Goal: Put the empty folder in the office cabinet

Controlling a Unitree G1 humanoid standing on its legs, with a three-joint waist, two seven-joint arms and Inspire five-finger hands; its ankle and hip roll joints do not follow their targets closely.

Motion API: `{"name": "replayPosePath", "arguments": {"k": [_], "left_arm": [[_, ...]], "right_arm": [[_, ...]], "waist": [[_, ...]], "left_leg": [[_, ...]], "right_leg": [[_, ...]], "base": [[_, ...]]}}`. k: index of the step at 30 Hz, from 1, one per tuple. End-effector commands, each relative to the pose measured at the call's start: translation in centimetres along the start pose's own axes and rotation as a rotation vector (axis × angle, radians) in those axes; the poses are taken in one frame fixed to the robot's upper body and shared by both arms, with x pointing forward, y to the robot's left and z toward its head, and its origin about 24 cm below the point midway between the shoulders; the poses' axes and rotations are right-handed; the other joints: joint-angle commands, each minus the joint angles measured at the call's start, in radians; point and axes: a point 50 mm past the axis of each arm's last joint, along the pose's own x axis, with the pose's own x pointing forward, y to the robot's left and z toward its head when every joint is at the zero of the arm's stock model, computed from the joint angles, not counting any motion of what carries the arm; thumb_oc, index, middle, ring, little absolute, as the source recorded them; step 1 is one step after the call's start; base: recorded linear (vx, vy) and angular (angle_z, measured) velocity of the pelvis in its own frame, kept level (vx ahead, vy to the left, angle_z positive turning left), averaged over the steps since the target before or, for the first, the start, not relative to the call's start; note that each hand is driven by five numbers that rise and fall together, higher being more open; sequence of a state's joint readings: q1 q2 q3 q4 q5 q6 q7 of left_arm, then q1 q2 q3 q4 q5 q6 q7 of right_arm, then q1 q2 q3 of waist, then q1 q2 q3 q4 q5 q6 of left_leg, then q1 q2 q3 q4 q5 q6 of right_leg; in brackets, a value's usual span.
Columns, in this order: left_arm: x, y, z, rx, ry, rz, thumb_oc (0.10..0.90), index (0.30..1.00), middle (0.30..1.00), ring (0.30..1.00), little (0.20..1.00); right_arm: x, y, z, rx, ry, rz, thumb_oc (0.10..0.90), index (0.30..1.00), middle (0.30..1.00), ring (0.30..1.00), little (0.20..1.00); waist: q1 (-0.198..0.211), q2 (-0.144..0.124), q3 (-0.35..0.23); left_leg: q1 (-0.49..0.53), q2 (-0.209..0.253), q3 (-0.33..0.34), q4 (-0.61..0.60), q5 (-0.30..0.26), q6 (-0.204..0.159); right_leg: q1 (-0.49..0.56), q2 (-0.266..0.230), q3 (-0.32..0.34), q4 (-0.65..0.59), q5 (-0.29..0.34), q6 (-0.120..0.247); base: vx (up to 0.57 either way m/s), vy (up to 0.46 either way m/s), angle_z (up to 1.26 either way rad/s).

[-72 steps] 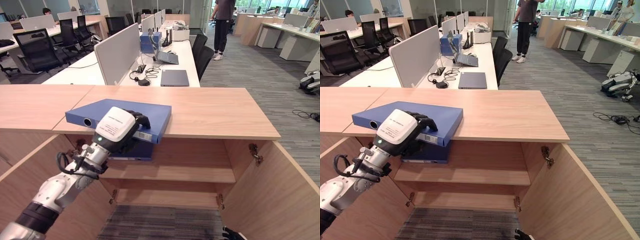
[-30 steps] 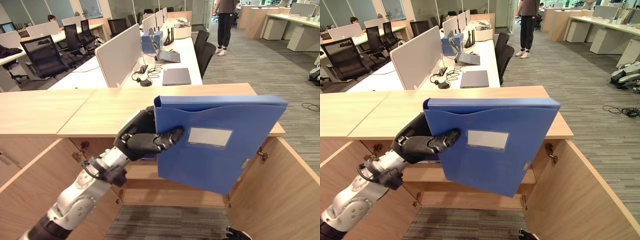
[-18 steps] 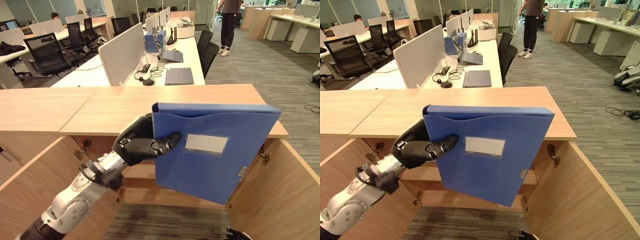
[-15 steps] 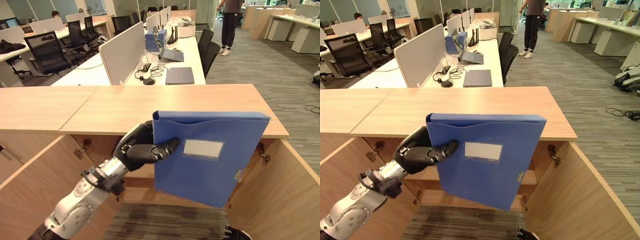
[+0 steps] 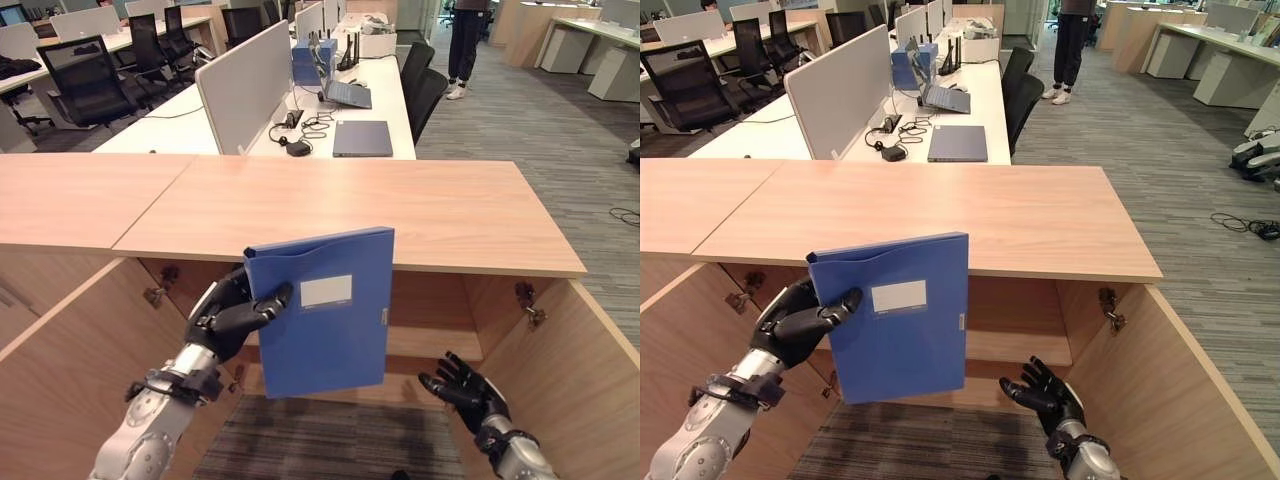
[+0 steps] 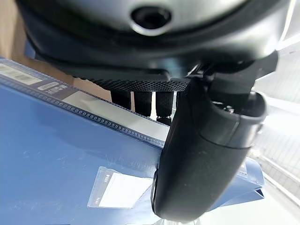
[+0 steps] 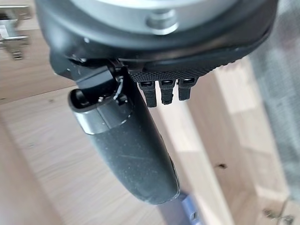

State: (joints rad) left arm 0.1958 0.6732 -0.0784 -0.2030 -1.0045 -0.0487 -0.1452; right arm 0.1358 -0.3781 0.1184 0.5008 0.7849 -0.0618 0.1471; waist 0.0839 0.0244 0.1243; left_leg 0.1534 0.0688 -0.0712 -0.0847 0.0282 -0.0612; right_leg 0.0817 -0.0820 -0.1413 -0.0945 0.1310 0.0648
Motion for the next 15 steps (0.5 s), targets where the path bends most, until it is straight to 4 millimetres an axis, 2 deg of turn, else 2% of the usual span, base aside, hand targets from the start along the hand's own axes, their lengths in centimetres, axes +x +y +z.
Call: {"name": "replayPosePath", "arguments": {"k": [1, 2, 3, 6, 7, 9, 11, 12, 13, 15], "left_arm": [[1.7, -1.5, 6.2, 0.111, -0.31, -0.136, 0.4, 0.3, 0.3, 0.3, 0.3], [1.7, -1.5, 6.2, 0.111, -0.309, -0.135, 0.4, 0.3, 0.3, 0.3, 0.3], [1.8, -1.6, 6.4, 0.126, -0.31, -0.148, 0.4, 0.3, 0.3, 0.3, 0.3], [1.8, -1.6, 6.4, 0.142, -0.306, -0.161, 0.4, 0.3, 0.3, 0.3, 0.3], [1.8, -1.7, 6.4, 0.149, -0.305, -0.166, 0.4, 0.3, 0.3, 0.3, 0.3], [1.8, -1.7, 6.4, 0.159, -0.301, -0.183, 0.4, 0.3, 0.3, 0.3, 0.3], [1.9, -1.9, 6.5, 0.167, -0.301, -0.205, 0.4, 0.3, 0.3, 0.3, 0.3], [1.9, -1.9, 6.5, 0.167, -0.3, -0.204, 0.4, 0.3, 0.3, 0.3, 0.3], [1.8, -2.1, 6.5, 0.176, -0.299, -0.225, 0.4, 0.3, 0.3, 0.3, 0.3], [1.9, -2.4, 6.5, 0.185, -0.3, -0.243, 0.4, 0.3, 0.3, 0.3, 0.3]], "right_arm": [[1.0, 2.5, 6.8, -0.054, -0.227, 0.213, 0.8, 0.9, 0.9, 0.9, 0.9], [1.0, 2.5, 6.8, -0.054, -0.226, 0.212, 0.8, 0.9, 0.9, 0.9, 0.9], [0.8, 3.2, 7.8, -0.068, -0.243, 0.285, 0.8, 0.9, 0.9, 0.9, 0.9], [0.4, 3.8, 8.6, -0.071, -0.26, 0.348, 0.8, 0.9, 0.9, 0.9, 0.9], [0.4, 4.1, 9.0, -0.071, -0.266, 0.376, 0.8, 0.9, 0.9, 0.9, 0.9], [0.3, 5.2, 9.8, -0.04, -0.277, 0.468, 0.8, 0.9, 0.9, 0.9, 0.9], [-0.1, 6.4, 9.9, -0.018, -0.26, 0.571, 0.8, 0.9, 0.9, 0.9, 0.9], [-0.1, 6.4, 9.8, -0.017, -0.258, 0.571, 0.8, 0.9, 0.9, 0.9, 0.9], [-0.5, 7.4, 10.0, -0.022, -0.249, 0.655, 0.8, 0.9, 0.9, 0.9, 0.9], [-0.6, 8.0, 10.0, -0.015, -0.237, 0.701, 0.8, 0.9, 0.9, 0.9, 0.9]], "waist": [[-0.011, -0.014, -0.022], [-0.011, -0.014, -0.023], [-0.011, -0.016, -0.021], [-0.011, -0.018, -0.024], [-0.011, -0.018, -0.023], [-0.011, -0.019, -0.026], [-0.012, -0.02, -0.026], [-0.012, -0.021, -0.027], [-0.011, -0.023, -0.027], [-0.011, -0.023, -0.028]], "left_leg": [[-0.012, 0.01, 0.048, -0.003, -0.028, -0.025], [-0.005, 0.01, 0.048, -0.003, -0.04, -0.026], [-0.014, 0.011, 0.048, -0.003, -0.027, -0.026], [-0.009, 0.011, 0.048, -0.003, -0.037, -0.027], [-0.016, 0.011, 0.048, -0.003, -0.025, -0.026], [-0.009, 0.011, 0.047, -0.003, -0.036, -0.026], [-0.017, 0.011, 0.047, -0.003, -0.024, -0.025], [-0.01, 0.011, 0.047, -0.003, -0.035, -0.026], [-0.009, 0.012, 0.046, -0.003, -0.036, -0.027], [-0.009, 0.012, 0.046, -0.003, -0.035, -0.027]], "right_leg": [[0.113, -0.043, 0.026, 0.051, -0.201, 0.068], [0.12, -0.043, 0.026, 0.048, -0.21, 0.068], [0.112, -0.043, 0.026, 0.051, -0.201, 0.068], [0.119, -0.043, 0.026, 0.049, -0.211, 0.069], [0.112, -0.043, 0.026, 0.052, -0.202, 0.069], [0.117, -0.043, 0.025, 0.052, -0.212, 0.07], [0.108, -0.043, 0.024, 0.055, -0.203, 0.07], [0.116, -0.043, 0.024, 0.052, -0.213, 0.07], [0.117, -0.043, 0.025, 0.053, -0.214, 0.071], [0.116, -0.043, 0.024, 0.053, -0.214, 0.071]], "base": [[0.0, 0.0, 0.0], [-0.04, -0.006, 0.01], [0.04, -0.013, 0.0], [0.0, 0.0, 0.0], [0.0, 0.0, 0.0], [0.02, -0.002, 0.0], [-0.02, 0.002, 0.0], [0.0, 0.0, 0.0], [0.05, -0.011, 0.0], [0.0, 0.0, 0.0]]}}
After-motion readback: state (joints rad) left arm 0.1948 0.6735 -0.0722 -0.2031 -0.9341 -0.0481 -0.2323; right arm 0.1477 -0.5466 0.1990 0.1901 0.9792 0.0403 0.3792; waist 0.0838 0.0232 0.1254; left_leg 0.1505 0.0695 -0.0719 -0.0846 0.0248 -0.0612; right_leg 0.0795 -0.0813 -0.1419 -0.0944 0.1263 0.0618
